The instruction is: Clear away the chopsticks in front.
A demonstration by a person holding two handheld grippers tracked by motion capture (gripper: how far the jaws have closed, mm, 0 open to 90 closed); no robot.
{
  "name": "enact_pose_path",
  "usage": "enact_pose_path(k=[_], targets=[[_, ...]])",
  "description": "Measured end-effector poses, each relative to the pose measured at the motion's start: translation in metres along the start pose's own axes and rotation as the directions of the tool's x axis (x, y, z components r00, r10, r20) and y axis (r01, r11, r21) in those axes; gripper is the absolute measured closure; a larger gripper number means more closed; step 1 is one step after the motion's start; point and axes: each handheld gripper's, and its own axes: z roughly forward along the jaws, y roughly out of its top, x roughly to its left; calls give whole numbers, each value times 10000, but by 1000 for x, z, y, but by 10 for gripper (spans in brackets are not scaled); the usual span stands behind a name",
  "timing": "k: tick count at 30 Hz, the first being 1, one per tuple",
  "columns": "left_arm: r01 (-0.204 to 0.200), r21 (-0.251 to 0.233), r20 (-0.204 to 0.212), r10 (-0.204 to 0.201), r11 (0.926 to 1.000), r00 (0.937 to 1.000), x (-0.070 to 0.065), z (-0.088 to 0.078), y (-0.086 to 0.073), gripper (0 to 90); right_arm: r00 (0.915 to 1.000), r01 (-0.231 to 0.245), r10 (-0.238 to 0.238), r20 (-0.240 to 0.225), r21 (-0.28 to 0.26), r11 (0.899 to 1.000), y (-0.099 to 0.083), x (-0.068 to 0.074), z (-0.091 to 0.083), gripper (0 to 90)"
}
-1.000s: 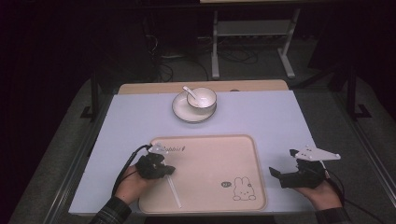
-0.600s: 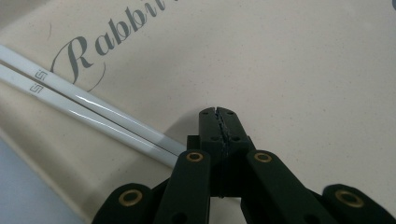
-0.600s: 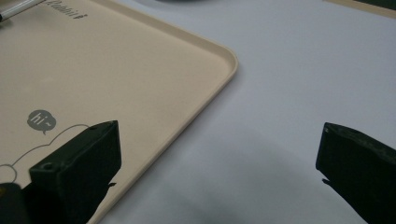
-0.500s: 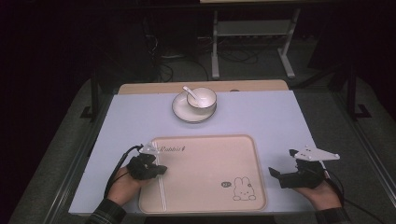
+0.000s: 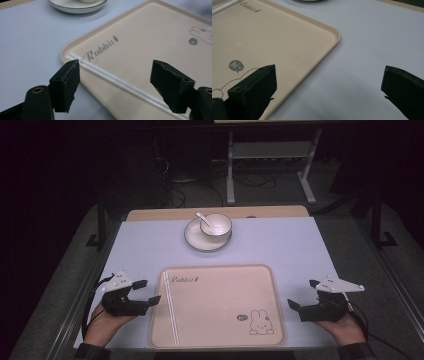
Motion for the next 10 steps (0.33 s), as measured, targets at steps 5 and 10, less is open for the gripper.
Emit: enact_pose_path(k=[5, 10], targets=[[61, -28, -278, -62, 10000, 9996, 4, -5, -7, 187, 10000, 15, -15, -30, -63, 10000, 1, 1, 0, 0], [58, 28, -297, -57, 10000, 9995, 4, -4, -7, 187, 10000, 33, -33, -34, -79, 10000, 1, 1, 0, 0]])
